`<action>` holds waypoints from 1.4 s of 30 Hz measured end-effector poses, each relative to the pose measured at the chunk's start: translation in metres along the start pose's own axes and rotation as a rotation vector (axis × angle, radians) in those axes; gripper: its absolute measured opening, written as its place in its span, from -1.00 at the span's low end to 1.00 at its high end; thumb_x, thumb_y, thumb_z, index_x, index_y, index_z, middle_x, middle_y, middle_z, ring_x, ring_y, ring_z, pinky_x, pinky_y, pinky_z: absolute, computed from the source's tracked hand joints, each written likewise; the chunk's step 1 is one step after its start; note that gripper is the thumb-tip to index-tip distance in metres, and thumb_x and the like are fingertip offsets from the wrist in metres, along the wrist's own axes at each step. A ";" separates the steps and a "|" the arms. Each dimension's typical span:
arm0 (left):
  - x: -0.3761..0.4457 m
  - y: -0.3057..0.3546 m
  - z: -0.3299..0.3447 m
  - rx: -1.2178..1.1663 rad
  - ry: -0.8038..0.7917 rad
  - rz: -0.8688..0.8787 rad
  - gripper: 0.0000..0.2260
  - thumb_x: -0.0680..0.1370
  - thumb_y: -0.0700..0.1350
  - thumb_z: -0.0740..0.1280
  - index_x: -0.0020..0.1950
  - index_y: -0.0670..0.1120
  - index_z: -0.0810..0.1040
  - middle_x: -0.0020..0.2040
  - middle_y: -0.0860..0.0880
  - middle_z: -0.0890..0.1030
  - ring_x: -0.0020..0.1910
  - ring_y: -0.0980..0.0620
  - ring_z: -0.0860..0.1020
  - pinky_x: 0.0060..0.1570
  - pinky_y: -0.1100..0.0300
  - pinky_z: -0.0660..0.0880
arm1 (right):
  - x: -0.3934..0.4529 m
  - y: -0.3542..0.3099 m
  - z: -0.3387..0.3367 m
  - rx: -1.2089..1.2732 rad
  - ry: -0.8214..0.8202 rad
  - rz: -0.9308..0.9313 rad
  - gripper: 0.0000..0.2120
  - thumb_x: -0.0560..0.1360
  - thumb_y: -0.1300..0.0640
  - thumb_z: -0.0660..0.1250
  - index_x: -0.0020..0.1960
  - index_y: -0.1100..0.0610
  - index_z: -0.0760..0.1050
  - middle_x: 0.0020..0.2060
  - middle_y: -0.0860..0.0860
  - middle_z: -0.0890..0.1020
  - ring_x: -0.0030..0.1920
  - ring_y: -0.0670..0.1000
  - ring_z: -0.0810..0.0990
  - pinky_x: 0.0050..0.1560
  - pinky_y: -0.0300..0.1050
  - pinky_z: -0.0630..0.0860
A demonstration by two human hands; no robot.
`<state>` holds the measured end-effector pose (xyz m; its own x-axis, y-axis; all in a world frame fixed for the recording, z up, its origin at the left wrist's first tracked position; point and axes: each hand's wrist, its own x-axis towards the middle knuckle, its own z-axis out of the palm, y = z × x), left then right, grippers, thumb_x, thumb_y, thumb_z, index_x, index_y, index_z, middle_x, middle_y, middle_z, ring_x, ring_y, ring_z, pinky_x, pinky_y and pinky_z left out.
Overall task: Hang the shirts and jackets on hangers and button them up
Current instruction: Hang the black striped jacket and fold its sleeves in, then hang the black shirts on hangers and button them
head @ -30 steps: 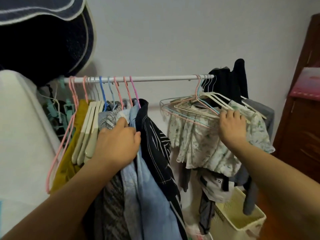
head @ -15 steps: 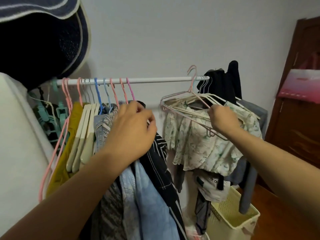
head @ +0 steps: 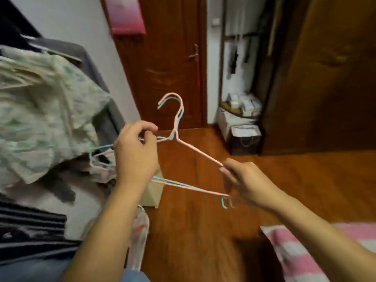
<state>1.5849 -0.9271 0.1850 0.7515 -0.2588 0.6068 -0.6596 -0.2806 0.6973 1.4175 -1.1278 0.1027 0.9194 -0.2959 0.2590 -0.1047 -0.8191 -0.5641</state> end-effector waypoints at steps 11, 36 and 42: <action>-0.327 0.198 0.267 0.027 -1.355 0.171 -0.87 0.60 -0.16 0.31 0.04 0.03 0.62 0.09 -0.09 0.65 0.01 -0.07 0.59 -0.03 0.16 0.44 | -0.499 0.106 -0.087 0.274 0.811 1.243 -0.80 0.69 0.12 0.16 -0.10 0.13 0.41 -0.28 0.11 0.64 -0.44 0.16 0.60 -0.48 0.11 0.57; -0.944 0.513 0.121 -0.126 -2.380 0.786 -0.81 0.65 -0.12 0.27 0.25 0.00 0.56 0.20 -0.06 0.59 -0.01 -0.02 0.60 -0.06 0.11 0.53 | -1.129 -0.221 0.074 0.331 2.041 2.159 -0.78 0.68 0.16 0.16 -0.04 0.25 0.49 -0.30 0.20 0.55 -0.33 0.20 0.57 -0.15 0.30 0.59; -1.035 0.529 0.044 -0.114 -2.281 0.830 -0.79 0.66 -0.13 0.27 0.28 0.00 0.57 0.20 -0.06 0.55 0.03 0.01 0.55 -0.12 0.17 0.40 | -1.275 -0.205 0.059 0.437 2.097 1.983 -0.78 0.71 0.13 0.11 -0.01 0.18 0.45 -0.19 0.30 0.53 -0.41 0.18 0.58 -0.39 0.05 0.63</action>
<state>0.4581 -0.8481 -0.0910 -0.7706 -0.4296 -0.4707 -0.6250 0.3651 0.6900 0.2889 -0.5532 -0.1579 -0.8781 -0.0007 -0.4785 0.4305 0.4352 -0.7907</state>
